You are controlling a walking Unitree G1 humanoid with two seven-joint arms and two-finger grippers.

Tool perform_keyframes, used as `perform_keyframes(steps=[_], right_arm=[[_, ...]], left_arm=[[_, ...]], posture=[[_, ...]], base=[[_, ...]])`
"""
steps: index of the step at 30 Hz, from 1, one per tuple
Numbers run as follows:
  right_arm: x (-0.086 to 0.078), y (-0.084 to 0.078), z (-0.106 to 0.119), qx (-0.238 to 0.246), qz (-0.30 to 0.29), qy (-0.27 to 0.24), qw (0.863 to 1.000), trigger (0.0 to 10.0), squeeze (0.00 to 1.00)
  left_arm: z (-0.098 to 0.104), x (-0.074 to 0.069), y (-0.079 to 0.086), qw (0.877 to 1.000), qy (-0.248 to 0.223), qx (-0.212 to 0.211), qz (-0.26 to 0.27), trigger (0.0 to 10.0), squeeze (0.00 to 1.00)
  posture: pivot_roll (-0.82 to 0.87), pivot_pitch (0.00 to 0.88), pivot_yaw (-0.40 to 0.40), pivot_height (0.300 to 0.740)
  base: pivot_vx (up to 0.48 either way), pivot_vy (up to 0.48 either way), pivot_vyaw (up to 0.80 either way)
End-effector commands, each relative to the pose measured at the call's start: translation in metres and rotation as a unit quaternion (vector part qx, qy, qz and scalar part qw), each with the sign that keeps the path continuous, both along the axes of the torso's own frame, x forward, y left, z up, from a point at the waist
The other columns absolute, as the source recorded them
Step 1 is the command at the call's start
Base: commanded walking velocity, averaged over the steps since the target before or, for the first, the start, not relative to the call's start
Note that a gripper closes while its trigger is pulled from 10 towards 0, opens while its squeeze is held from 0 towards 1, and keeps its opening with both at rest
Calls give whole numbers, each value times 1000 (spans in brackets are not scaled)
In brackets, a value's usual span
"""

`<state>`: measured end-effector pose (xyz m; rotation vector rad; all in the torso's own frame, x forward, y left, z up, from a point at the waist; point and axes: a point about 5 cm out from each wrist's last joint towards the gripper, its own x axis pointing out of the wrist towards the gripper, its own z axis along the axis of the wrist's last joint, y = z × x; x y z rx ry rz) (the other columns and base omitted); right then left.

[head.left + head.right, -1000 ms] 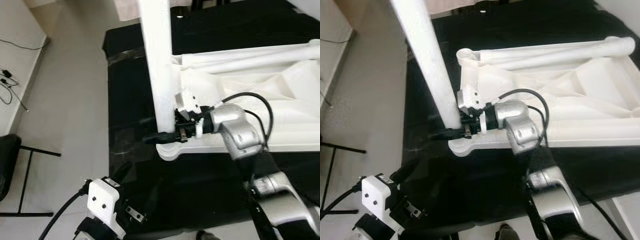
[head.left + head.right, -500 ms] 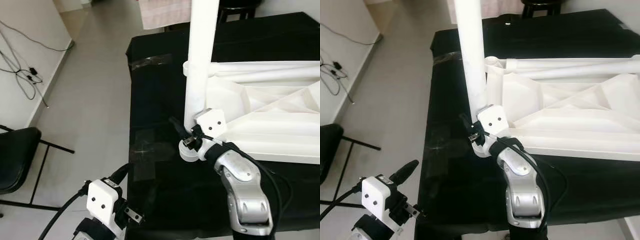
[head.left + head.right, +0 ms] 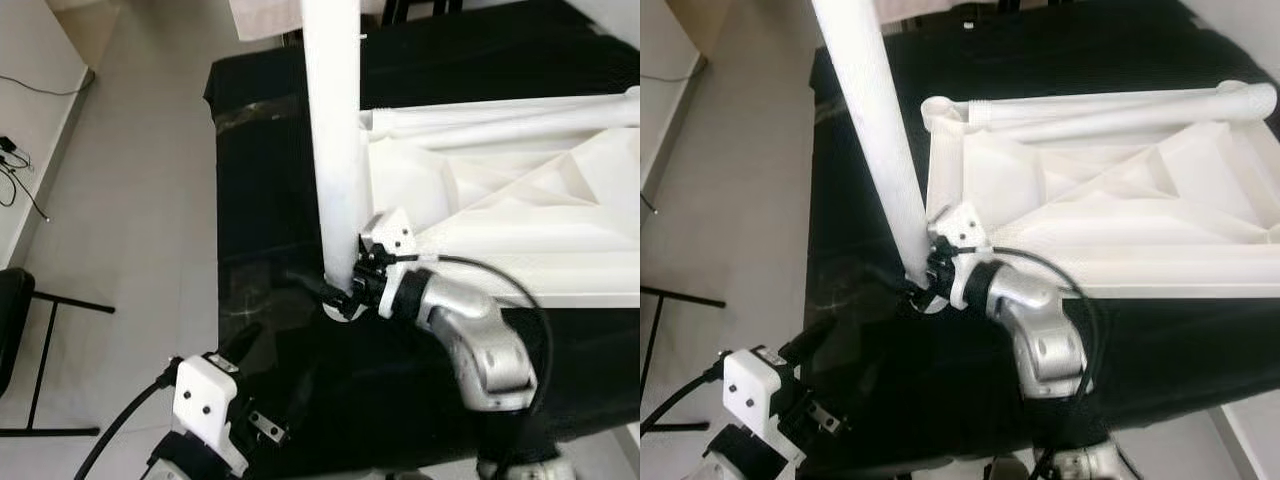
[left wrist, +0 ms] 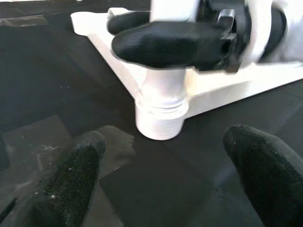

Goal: Building children table

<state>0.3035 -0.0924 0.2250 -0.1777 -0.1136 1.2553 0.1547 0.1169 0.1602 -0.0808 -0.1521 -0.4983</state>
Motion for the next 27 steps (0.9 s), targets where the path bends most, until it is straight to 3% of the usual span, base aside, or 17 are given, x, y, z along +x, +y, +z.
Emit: perform_keyframes(steps=[1, 5, 11, 12, 13, 21, 23, 24, 25, 26, 27], right_arm=[[-4, 6, 1, -5, 73, -5, 997, 10000, 0], [4, 11, 12, -77, 167, -32, 982, 10000, 0], [10, 16, 26, -89, 210, -43, 973, 10000, 0], [11, 16, 29, -90, 222, -46, 970, 1961, 0], [11, 16, 31, -90, 231, -44, 968, 0, 0], [8, 2, 25, -102, 247, -35, 963, 0, 0], [7, -5, 21, -97, 222, -35, 969, 0, 0], [5, -12, 15, -88, 178, -35, 979, 0, 0], [5, -12, 15, -88, 178, -35, 979, 0, 0], [4, -17, 11, -82, 148, -36, 985, 0, 0], [0, -20, 4, -61, 77, -27, 995, 0, 0]], left_arm=[[-2, -4, 1, 1000, 11, 8, 1, 10000, 0], [-1, -6, 0, 1000, 12, 7, -1, 10000, 0], [0, -6, 0, 1000, 12, 6, -1, 10000, 0], [0, -7, 0, 1000, 12, 6, 0, 10000, 0], [0, -7, 0, 1000, 12, 6, 0, 10000, 0], [0, -6, -2, 1000, 13, 3, 0, 10000, 0], [0, -6, -2, 1000, 14, 1, -1, 10000, 0], [0, -6, -2, 1000, 14, 0, -2, 10000, 0], [0, -6, -2, 1000, 14, 0, -2, 10000, 0], [0, -5, -2, 1000, 14, 0, -2, 10000, 0], [0, -5, -1, 1000, 14, -1, -3, 10000, 0]], posture=[[77, 261, 96, 740], [87, 270, 96, 740], [88, 276, 95, 740], [86, 278, 97, 740], [86, 278, 97, 740], [45, 279, 93, 740], [32, 279, 94, 740], [15, 282, 93, 740], [15, 282, 93, 740], [13, 283, 93, 740], [7, 284, 92, 740]], base=[[0, 0, 0], [0, 0, 0], [0, 0, 0], [0, 0, 0], [0, 0, 0], [0, 0, 0], [0, 0, 0], [0, 0, 0], [0, 0, 0], [0, 0, 0], [0, 0, 0]])
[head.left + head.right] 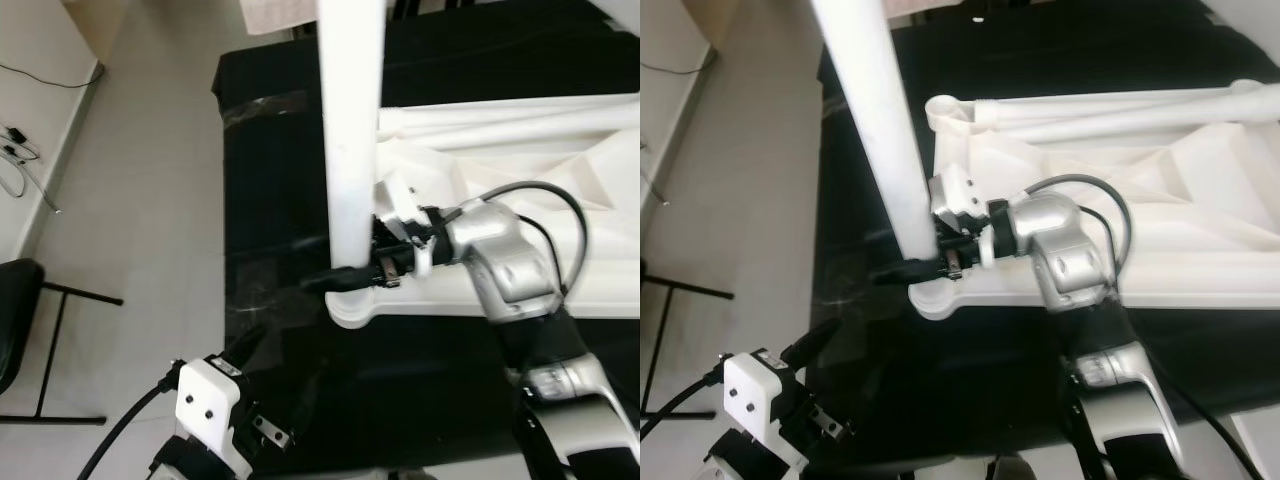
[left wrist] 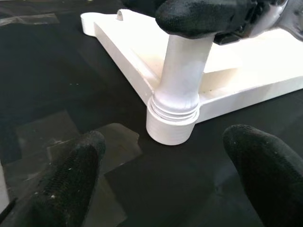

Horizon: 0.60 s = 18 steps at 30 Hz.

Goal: Building children table

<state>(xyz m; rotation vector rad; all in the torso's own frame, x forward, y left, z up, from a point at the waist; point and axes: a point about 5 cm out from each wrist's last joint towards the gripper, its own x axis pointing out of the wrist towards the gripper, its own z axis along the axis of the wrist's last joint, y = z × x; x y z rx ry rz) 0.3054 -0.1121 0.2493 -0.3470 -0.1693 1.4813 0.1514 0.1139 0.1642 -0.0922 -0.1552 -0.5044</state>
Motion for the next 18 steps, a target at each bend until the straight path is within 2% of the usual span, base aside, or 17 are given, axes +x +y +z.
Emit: perform_keyframes(steps=[1, 2, 3, 4, 5, 6, 7, 9, 10, 11, 16, 18], right_arm=[[-2, 0, -21, -5, -40, 30, 999, 0, 0], [-9, -1, -37, 34, -183, 64, 981, 0, 0], [-6, -3, -54, 0, -326, 43, 944, 0, 0], [-6, -3, -54, 0, -326, 43, 944, 0, 0], [-5, -6, -63, -29, -412, 15, 910, 0, 0], [-5, -6, -63, -29, -412, 15, 910, 0, 0], [-15, -5, -72, -31, -463, 22, 886, 0, 0], [-15, -5, -72, -31, -463, 22, 886, 0, 0], [-23, 2, -79, -34, -472, 26, 880, 0, 0], [-28, 8, -83, -30, -471, 37, 881, 0, 0], [-23, 15, -82, -35, -457, 41, 888, 0, 0], [-22, 16, -79, -30, -462, 46, 885, 0, 0]], left_arm=[[-4, -1, 2, 1000, 14, 5, 0, 10000, 0], [-4, 0, 3, 1000, 14, 4, 0, 10000, 0], [-5, 1, 4, 1000, 14, 4, 0, 10000, 0], [-5, 1, 4, 1000, 14, 4, 0, 10000, 0], [-5, 1, 5, 1000, 14, 4, 0, 10000, 0], [-5, 1, 5, 1000, 14, 4, 0, 10000, 0], [-5, 2, 4, 1000, 14, 4, -1, 10000, 0], [-5, 2, 4, 1000, 14, 4, -1, 10000, 0], [-5, 3, 4, 1000, 13, 4, -2, 10000, 0], [-6, 4, 4, 1000, 13, 4, -3, 10000, 0], [-6, 4, 2, 1000, 11, 4, 0, 10000, 0], [-6, 4, 3, 1000, 11, 3, 2, 10000, 0]], posture=[[7, 284, 92, 740], [-5, 285, 93, 740], [-19, 282, 104, 740], [-19, 282, 104, 740], [-19, 282, 104, 740], [-19, 282, 104, 740], [-22, 276, 106, 740], [-22, 276, 106, 740], [-20, 274, 105, 740], [-22, 265, 103, 740], [-17, 270, 93, 740], [-17, 270, 92, 740]], base=[[0, 0, 0], [0, 0, 0], [0, 0, 0], [0, 0, 0], [0, 0, 0], [0, 0, 0], [0, 0, 0], [0, 0, 0], [0, 0, 0], [0, 0, 0], [0, 0, 0], [0, 0, 0]])
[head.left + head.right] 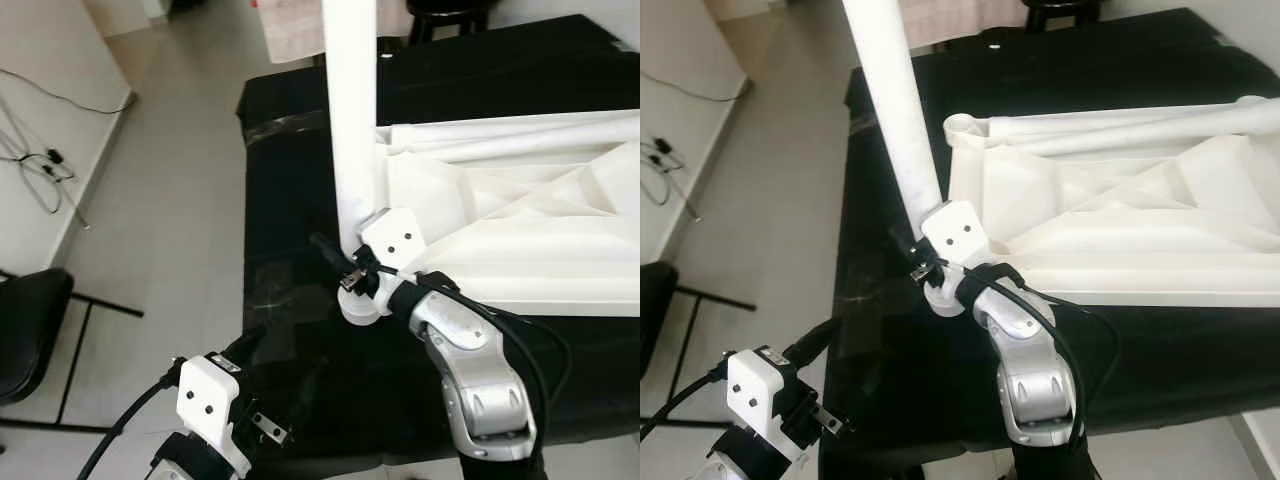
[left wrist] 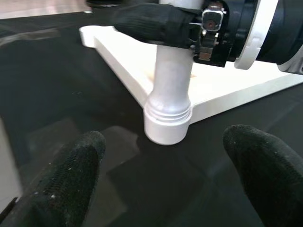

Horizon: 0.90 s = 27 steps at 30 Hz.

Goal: Building children table

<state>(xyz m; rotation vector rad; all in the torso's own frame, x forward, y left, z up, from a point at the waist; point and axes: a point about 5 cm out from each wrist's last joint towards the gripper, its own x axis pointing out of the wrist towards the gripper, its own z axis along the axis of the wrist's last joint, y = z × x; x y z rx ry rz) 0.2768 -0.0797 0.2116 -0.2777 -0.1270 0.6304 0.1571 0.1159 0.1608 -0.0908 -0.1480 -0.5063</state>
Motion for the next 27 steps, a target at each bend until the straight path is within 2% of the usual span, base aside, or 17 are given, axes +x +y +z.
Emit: perform_keyframes(steps=[1, 2, 3, 4, 6, 7, 8, 10, 11, 13, 16, 17, 18, 21, 25, 26, 27], right_arm=[[6, -16, -42, -61, -58, 99, 992, 0, 0], [8, -13, -36, -49, -47, 94, 993, 3333, 0], [13, -8, -26, -11, -18, 92, 995, 10000, 0], [19, -4, -11, 15, 25, 73, 997, 10000, 584], [22, -1, -1, 30, 55, 57, 996, 10000, 584], [23, 3, 9, 61, 129, 66, 987, 10000, 1000], [22, 7, 15, 79, 176, 73, 978, 10000, 1000], [17, 6, 26, 45, 311, 55, 948, 10000, 1000], [17, 6, 26, 45, 311, 55, 948, 10000, 1000], [18, 0, 32, -13, 397, 38, 917, 10000, 1000], [19, -2, 33, -27, 421, 38, 906, 10000, 1000], [22, -2, 36, -38, 448, 47, 892, 10000, 663], [24, -1, 38, -54, 473, 52, 878, 10000, 0], [31, 5, 42, -77, 527, 66, 844, 10000, 0], [34, 9, 44, -80, 547, 77, 830, 10000, 0], [35, 10, 44, -82, 552, 79, 826, 2510, 0], [36, 10, 44, -80, 564, 85, 817, 0, 0]], left_arm=[[-3, -2, 1, 1000, 8, 1, 3, 10000, 0], [-3, -2, 1, 1000, 8, 1, 5, 10000, 0], [-3, -2, 1, 1000, 9, 0, 4, 10000, 0], [-3, -3, 0, 1000, 9, 0, 2, 10000, 0], [-3, -3, 0, 1000, 9, -1, 0, 10000, 0], [-3, -3, -1, 1000, 10, -1, -1, 10000, 0], [-3, -3, -1, 1000, 10, -2, -2, 10000, 0], [-3, -4, -1, 1000, 10, -3, -3, 10000, 0], [-3, -4, -1, 1000, 10, -3, -3, 10000, 0], [-3, -5, -2, 1000, 10, -2, -2, 10000, 0], [-2, -5, -2, 1000, 10, -2, -1, 10000, 0], [-2, -6, -2, 1000, 10, -2, -1, 10000, 0], [-2, -7, -2, 1000, 11, -2, 0, 10000, 0], [-1, -9, -2, 1000, 12, -2, 0, 10000, 0], [-1, -9, -3, 1000, 12, -2, 0, 10000, 0], [-1, -10, -3, 1000, 13, -2, -1, 10000, 0], [-1, -10, -3, 1000, 13, -2, -1, 10000, 0]], posture=[[-17, 270, 92, 740], [-16, 270, 92, 740], [-17, 272, 90, 740], [-18, 272, 90, 740], [-18, 272, 90, 740], [-14, 271, 87, 740], [-14, 271, 87, 740], [-9, 271, 87, 740], [-9, 271, 87, 740], [10, 268, 84, 740], [10, 268, 84, 740], [12, 269, 84, 740], [19, 269, 85, 740], [27, 273, 84, 740], [30, 276, 84, 740], [36, 279, 82, 740], [36, 279, 82, 740]], base=[[0, 0, 0], [0, 0, 0], [0, 0, 0], [0, 0, 0], [0, 0, 0], [0, 0, 0], [0, 0, 0], [0, 0, 0], [0, 0, 0], [0, 0, 0], [0, 0, 0], [0, 0, 0], [0, 0, 0], [0, 0, 0], [0, 0, 0], [0, 0, 0], [0, 0, 0]])
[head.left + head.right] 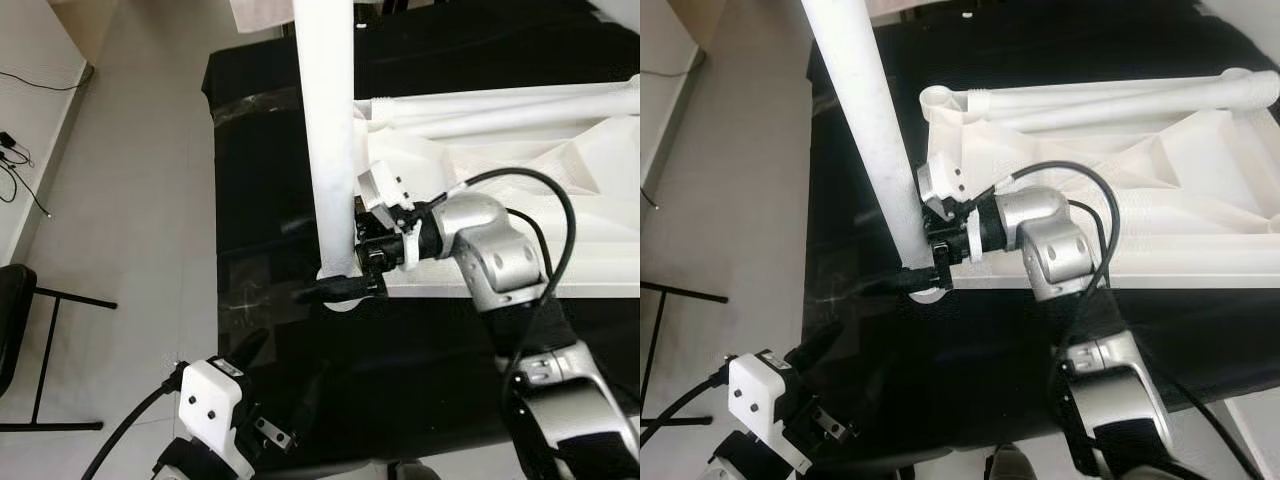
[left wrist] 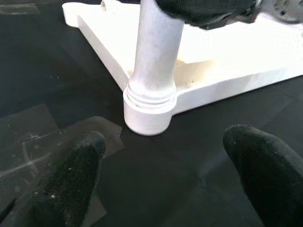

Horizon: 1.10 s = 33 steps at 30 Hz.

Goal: Building children table

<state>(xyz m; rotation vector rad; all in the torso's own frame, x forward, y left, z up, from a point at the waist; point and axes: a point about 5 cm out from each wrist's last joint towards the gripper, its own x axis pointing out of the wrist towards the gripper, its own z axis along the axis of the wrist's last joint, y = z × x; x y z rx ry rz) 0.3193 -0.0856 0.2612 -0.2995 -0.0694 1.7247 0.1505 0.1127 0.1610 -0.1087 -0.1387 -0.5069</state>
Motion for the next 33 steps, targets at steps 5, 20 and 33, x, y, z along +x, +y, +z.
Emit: perform_keyframes(steps=[5, 20, 33], right_arm=[[-6, 16, -4, -10, 75, 16, 997, 0, 0], [-1, -3, -41, 61, -384, -4, 921, 0, 0], [-30, 16, -73, 41, -528, 28, 848, 0, 0]], left_arm=[[-1, -3, -1, 1000, 7, 5, 1, 10000, 0], [0, -1, -1, 1000, 4, 0, 0, 10000, 0], [-2, 4, 1, 1000, 2, 2, -1, 10000, 0]], posture=[[34, 283, 78, 740], [-8, 292, 69, 740], [-22, 272, 78, 740]], base=[[0, 0, 0], [0, 0, 0], [0, 0, 0]])
